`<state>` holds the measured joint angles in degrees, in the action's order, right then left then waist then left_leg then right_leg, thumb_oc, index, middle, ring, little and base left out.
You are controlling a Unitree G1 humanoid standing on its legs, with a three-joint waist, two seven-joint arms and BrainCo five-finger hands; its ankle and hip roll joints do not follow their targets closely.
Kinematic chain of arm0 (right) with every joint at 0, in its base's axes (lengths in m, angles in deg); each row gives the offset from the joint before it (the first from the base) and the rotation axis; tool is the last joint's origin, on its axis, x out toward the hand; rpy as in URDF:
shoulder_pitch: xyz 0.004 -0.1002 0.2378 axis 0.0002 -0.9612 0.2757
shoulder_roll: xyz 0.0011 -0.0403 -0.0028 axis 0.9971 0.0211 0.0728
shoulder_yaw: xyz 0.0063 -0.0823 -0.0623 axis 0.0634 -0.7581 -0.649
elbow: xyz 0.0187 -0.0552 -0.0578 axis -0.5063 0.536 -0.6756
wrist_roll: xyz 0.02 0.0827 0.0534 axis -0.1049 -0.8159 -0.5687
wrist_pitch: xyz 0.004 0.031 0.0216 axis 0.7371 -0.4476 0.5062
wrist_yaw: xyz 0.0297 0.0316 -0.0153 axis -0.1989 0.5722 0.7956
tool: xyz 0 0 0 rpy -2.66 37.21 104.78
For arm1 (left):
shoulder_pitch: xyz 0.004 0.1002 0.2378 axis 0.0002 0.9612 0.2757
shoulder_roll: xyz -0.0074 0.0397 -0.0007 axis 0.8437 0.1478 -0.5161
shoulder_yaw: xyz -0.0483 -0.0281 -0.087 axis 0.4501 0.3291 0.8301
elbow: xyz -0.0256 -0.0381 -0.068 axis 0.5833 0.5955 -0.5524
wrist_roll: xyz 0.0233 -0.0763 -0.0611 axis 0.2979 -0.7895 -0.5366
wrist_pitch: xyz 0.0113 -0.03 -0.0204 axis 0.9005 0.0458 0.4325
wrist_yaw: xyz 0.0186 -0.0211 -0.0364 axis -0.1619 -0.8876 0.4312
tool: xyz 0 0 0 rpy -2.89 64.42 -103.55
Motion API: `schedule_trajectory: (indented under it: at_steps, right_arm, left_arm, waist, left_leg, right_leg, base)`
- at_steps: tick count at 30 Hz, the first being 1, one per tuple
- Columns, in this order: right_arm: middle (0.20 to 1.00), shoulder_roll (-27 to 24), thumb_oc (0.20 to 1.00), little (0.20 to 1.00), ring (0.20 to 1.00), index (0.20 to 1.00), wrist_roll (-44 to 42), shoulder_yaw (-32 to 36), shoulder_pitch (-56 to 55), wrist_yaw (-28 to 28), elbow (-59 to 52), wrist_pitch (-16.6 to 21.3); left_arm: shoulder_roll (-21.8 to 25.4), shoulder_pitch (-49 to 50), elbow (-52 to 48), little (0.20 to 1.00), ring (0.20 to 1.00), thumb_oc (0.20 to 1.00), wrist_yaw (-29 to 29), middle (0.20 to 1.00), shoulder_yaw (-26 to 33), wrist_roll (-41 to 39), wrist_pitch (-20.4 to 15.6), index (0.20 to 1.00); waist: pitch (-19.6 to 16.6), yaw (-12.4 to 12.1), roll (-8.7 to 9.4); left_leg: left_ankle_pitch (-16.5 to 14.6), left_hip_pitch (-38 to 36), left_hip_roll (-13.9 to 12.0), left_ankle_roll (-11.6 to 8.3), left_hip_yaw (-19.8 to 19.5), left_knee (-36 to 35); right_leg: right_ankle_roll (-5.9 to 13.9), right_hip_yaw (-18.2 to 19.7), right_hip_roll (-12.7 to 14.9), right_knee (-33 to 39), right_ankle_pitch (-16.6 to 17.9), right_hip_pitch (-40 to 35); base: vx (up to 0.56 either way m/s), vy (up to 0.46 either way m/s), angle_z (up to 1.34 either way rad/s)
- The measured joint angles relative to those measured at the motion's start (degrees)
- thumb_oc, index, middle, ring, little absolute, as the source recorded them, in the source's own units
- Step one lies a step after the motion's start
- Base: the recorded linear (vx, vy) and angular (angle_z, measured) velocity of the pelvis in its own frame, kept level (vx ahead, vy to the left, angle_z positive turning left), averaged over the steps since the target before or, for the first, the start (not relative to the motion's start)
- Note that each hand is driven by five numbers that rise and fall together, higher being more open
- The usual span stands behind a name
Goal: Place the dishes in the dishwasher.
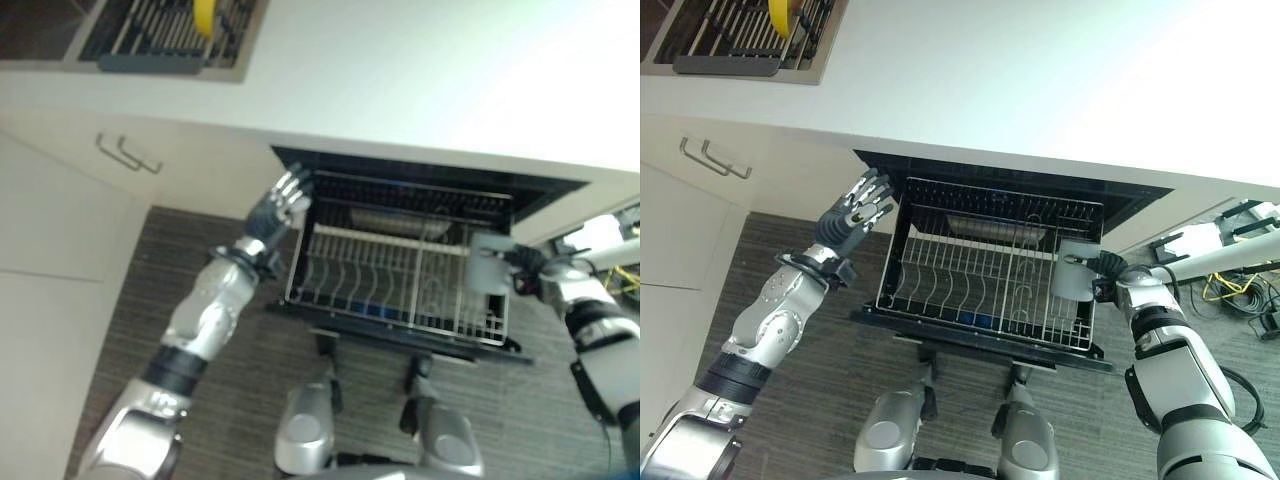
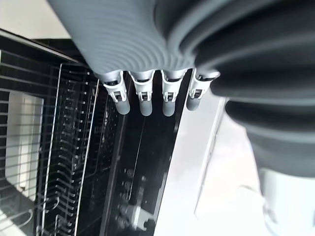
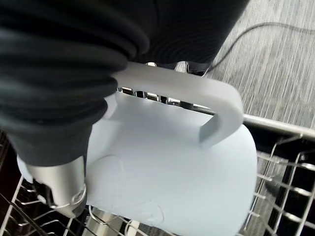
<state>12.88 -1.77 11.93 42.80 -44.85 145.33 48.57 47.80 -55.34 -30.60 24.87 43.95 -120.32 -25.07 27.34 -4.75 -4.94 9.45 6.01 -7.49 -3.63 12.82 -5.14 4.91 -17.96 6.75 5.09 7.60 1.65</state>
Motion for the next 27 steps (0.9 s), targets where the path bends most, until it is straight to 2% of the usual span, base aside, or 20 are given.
schedule_trajectory:
  at_steps: [3, 4, 10, 16, 23, 26, 27]
  right_arm:
    - [0.200, -0.06, 0.200, 0.200, 0.200, 0.200, 3.72, -3.49, 1.05, 2.90, 0.72, -1.23]
    - [1.000, -0.06, 1.000, 1.000, 1.000, 1.000, 4.36, -3.57, 1.23, 3.98, 1.25, -1.70]
    - [1.000, -0.05, 1.000, 1.000, 1.000, 1.000, 3.72, -3.05, 2.21, 4.40, 2.18, -2.79]
    - [1.000, -0.14, 1.000, 1.000, 1.000, 1.000, -0.98, -0.37, 2.11, 3.29, 2.16, -2.74]
    - [1.000, -1.13, 1.000, 1.000, 1.000, 1.000, -3.86, 1.96, 1.08, 0.29, -0.60, -1.92]
    - [1.000, -2.72, 1.000, 1.000, 1.000, 1.000, -8.93, 6.83, -5.64, -4.84, -17.94, -1.61]
    - [1.000, -2.64, 1.000, 1.000, 1.000, 1.000, -10.71, 9.37, -13.54, -8.29, -32.72, -1.24]
  left_arm:
    - [0.01, 0.00, -0.01, 1.000, 1.000, 1.000, 0.00, 1.000, 0.00, 0.00, -0.01, 1.000]
    - [0.01, -0.08, -0.02, 1.000, 1.000, 1.000, 0.01, 1.000, 0.01, 0.00, -0.04, 1.000]
    - [0.02, -0.58, -1.35, 1.000, 1.000, 1.000, -0.02, 1.000, 0.08, 0.00, -0.06, 1.000]
    - [0.10, -0.57, -2.06, 1.000, 1.000, 1.000, -0.09, 1.000, 0.23, -0.01, -0.09, 1.000]
    - [1.56, -0.01, -4.48, 1.000, 1.000, 1.000, -0.12, 1.000, 0.85, 0.03, -1.01, 1.000]
    - [3.38, 2.89, -6.93, 1.000, 1.000, 1.000, -0.09, 1.000, 3.44, 0.88, -1.72, 1.000]
    - [3.71, 6.95, -10.65, 1.000, 1.000, 1.000, -0.07, 1.000, 5.92, 2.74, -2.21, 1.000]
  waist:
    - [0.09, -0.03, 0.15]
    - [0.09, -0.02, 0.15]
    - [0.20, -0.04, 0.36]
    - [0.11, 0.17, 0.57]
    - [-0.20, 1.02, 3.05]
    - [-0.98, 2.25, 4.48]
    - [-1.81, 2.83, 5.81]
  left_leg:
    - [0.01, 0.05, 0.08, 0.02, -0.04, 0.00]
    - [0.01, 0.08, 0.24, 0.02, -0.04, 0.00]
    - [0.04, 0.16, 0.65, 0.07, -0.13, 0.00]
    - [0.15, -0.22, 0.58, 0.22, -0.18, 0.00]
    - [-0.07, -2.29, 0.51, 0.04, -0.15, 0.00]
    - [-0.22, -3.40, 0.26, 0.07, 0.04, 0.00]
    - [-0.31, -4.26, 0.03, 0.07, 0.30, 0.00]
  right_leg:
    - [0.05, -0.05, 0.22, 0.00, 0.08, 0.02]
    - [0.14, -0.05, 0.40, 0.00, 0.14, 0.04]
    - [0.43, -0.13, 0.73, 0.00, 0.36, 0.04]
    - [0.41, -0.19, 0.66, -0.01, 0.46, -0.42]
    - [0.41, -0.17, 0.63, 0.00, 0.47, -2.42]
    - [0.42, 0.05, 0.36, 0.01, 0.43, -3.44]
    - [0.36, 0.34, 0.18, 0.02, 0.32, -4.08]
  base:
    - [-0.07, 0.005, 0.01]
    - [-0.08, 0.004, 0.01]
    - [-0.07, 0.010, 0.02]
    - [-0.01, 0.003, 0.00]
    - [0.03, -0.009, 0.00]
    - [0.10, -0.061, -0.06]
    - [0.10, -0.065, -0.07]
